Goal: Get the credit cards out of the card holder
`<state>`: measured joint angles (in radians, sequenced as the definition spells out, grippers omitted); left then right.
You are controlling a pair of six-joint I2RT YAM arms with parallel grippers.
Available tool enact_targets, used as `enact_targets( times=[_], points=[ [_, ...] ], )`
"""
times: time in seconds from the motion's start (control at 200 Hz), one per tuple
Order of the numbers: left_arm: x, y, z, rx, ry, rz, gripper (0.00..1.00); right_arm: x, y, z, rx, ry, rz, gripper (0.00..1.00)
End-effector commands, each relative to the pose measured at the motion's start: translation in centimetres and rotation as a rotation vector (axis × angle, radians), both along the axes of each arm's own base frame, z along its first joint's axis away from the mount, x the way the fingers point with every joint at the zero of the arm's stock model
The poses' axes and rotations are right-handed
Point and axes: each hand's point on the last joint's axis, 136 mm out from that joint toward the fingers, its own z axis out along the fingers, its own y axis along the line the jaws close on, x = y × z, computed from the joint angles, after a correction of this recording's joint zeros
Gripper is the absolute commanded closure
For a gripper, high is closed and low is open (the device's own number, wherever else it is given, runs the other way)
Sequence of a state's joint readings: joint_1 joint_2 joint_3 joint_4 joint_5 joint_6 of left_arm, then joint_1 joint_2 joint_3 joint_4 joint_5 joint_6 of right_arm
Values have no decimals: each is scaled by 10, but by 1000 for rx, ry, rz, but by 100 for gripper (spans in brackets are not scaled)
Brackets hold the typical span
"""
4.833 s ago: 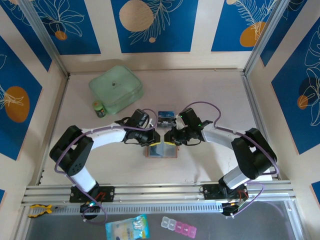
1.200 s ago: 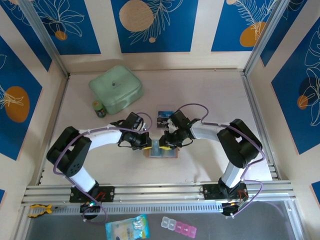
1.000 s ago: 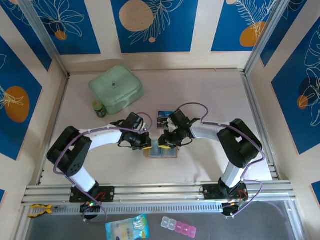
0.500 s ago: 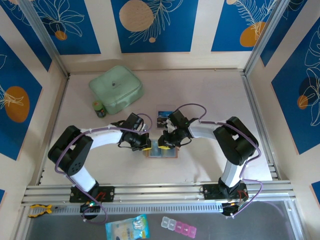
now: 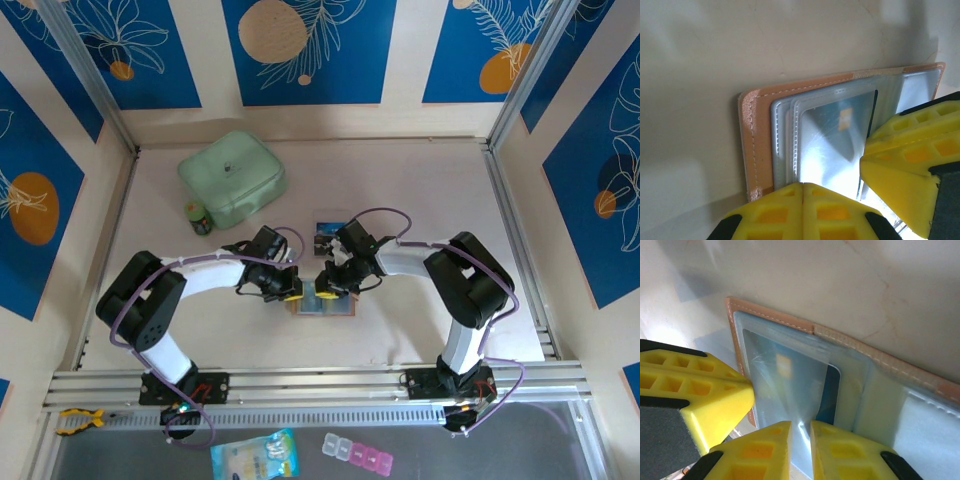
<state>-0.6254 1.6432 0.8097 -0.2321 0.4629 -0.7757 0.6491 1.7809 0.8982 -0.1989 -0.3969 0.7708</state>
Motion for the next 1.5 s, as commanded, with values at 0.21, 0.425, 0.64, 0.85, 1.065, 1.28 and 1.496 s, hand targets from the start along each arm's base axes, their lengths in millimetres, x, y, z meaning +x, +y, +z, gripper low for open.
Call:
enact_targets(
  times=[0.21,0.425,0.64,0.85,1.065,1.28,1.496],
  points=[
    [-5,9,-10,27,20,-6,92,-5,-15,-7,-140,3,11,77],
    [-4,9,-9,27,18,-5,92,-2,-21,-3,-190,-34,17,77],
    [-2,8,-5,26,13,-10,92,0,-17,6,-168,-65,25,77],
    [2,7,2,24,-1,-14,92,-1,-18,12,-169,-76,29,77],
    [7,2,12,5,-17,-17,92,-1,-18,19,-154,-90,26,77],
    [10,-9,28,-34,-42,-35,92,-1,-22,24,-125,-93,-1,77],
    [4,-26,27,-50,-34,-84,94,-2,-25,23,-89,-73,-34,77]
  ],
)
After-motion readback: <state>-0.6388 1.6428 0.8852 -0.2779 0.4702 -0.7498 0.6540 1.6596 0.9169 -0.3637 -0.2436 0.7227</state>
